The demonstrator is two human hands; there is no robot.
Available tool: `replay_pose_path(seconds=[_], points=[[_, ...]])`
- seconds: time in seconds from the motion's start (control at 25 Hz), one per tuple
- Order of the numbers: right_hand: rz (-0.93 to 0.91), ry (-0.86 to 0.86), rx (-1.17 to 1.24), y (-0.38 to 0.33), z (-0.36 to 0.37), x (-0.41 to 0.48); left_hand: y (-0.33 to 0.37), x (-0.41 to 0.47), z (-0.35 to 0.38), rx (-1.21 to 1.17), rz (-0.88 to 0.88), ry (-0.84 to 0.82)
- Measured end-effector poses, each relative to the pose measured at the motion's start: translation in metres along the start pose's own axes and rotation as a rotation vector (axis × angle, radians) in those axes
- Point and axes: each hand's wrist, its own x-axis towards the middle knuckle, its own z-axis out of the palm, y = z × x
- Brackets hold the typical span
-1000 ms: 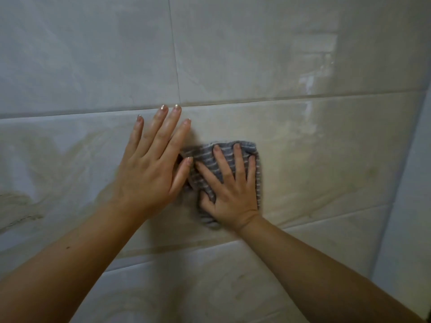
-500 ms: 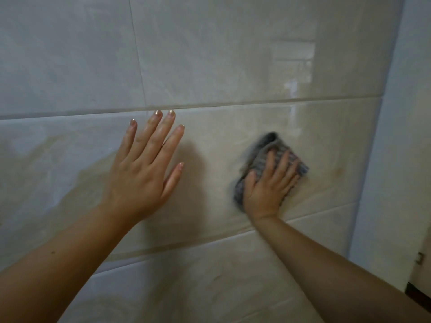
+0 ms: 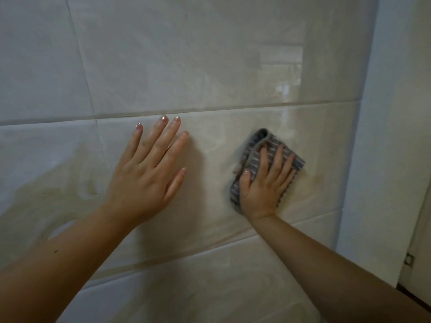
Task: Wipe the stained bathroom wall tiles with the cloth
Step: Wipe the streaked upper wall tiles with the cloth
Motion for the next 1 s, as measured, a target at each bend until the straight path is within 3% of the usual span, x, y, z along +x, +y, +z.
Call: replay_pose_path(seconds=[0.08,0.2,0.36,0.48,0.56,0.72,0.88,1.0], points=[[-0.114,0.031,0.015,-0.002,0.002,0.050,0.006,0.012,0.004,-0.011,0.002,0.002],[0.048,0.143,-0.015,0.039,0.005,0.117,0.015,0.024,0.011,-0.013,-0.011,0.018],[0.236,0.085,-0.001,0.095,0.006,0.050,0.034,0.027,0.022,-0.016,0.019,0.000],[0.150,-0.005,-0.014,0.087,0.007,0.011,0.047,0.035,0.031,-0.031,0.034,-0.002],[0.078,0.029,0.006,0.082,0.007,0.060,0.054,0.045,0.035,-0.037,0.045,0.020],[0.212,0.087,-0.004,0.124,0.005,0.145,0.065,0.053,0.043,-0.051,0.027,0.046],[0.147,0.095,-0.019,0.174,0.017,0.075,0.070,0.039,0.048,-0.060,0.044,0.013],[0.269,0.016,-0.018,0.191,0.022,0.009,0.067,0.029,0.044,-0.052,0.059,0.005]])
